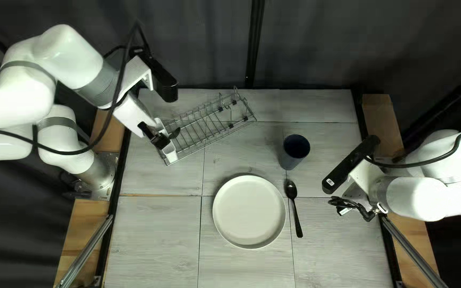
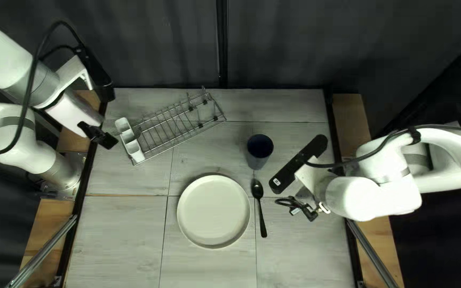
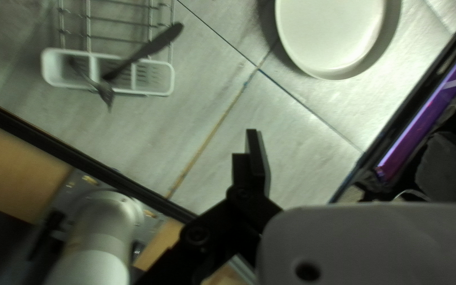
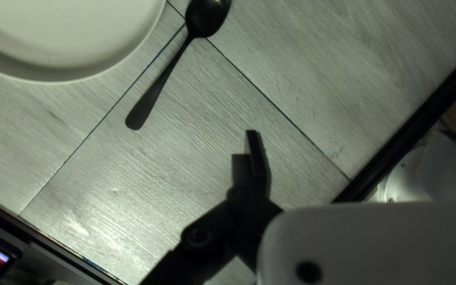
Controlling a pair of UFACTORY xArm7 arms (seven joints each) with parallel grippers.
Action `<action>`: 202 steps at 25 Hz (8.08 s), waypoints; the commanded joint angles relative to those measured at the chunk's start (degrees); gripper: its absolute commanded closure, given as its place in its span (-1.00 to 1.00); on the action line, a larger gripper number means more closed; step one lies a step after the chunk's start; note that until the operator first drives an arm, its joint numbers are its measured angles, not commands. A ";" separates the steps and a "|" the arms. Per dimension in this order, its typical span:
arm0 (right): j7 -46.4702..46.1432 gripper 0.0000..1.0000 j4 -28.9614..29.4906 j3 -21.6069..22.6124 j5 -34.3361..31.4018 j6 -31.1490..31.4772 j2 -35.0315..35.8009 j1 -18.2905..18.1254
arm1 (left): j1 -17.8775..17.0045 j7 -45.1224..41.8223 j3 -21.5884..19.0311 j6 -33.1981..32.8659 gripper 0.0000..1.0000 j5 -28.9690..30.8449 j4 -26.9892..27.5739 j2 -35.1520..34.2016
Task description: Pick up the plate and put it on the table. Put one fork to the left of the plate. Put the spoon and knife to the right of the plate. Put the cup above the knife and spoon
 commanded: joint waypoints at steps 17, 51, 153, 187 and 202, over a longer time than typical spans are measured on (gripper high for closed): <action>-23.70 -1.00 2.94 -12.24 -3.46 5.05 -0.13 1.53 | -0.16 7.63 1.83 2.67 -1.00 8.52 -6.98 -8.04; -23.70 -1.00 2.94 -12.24 -3.46 5.05 -0.13 1.53 | -8.13 33.93 14.87 -15.65 -1.00 10.34 -16.83 -2.35; -23.70 -1.00 2.94 -12.24 -3.46 5.05 -0.13 1.53 | -13.69 45.19 31.21 -28.42 1.00 -18.51 -7.30 11.85; -23.70 -1.00 2.94 -12.24 -3.46 5.05 -0.13 1.53 | -22.63 33.48 22.61 -70.46 1.00 -52.28 -21.22 10.83; -21.21 -1.00 6.53 -12.31 -7.35 -5.38 11.86 -3.30 | -22.63 33.48 22.61 -70.46 1.00 -52.28 -21.22 10.83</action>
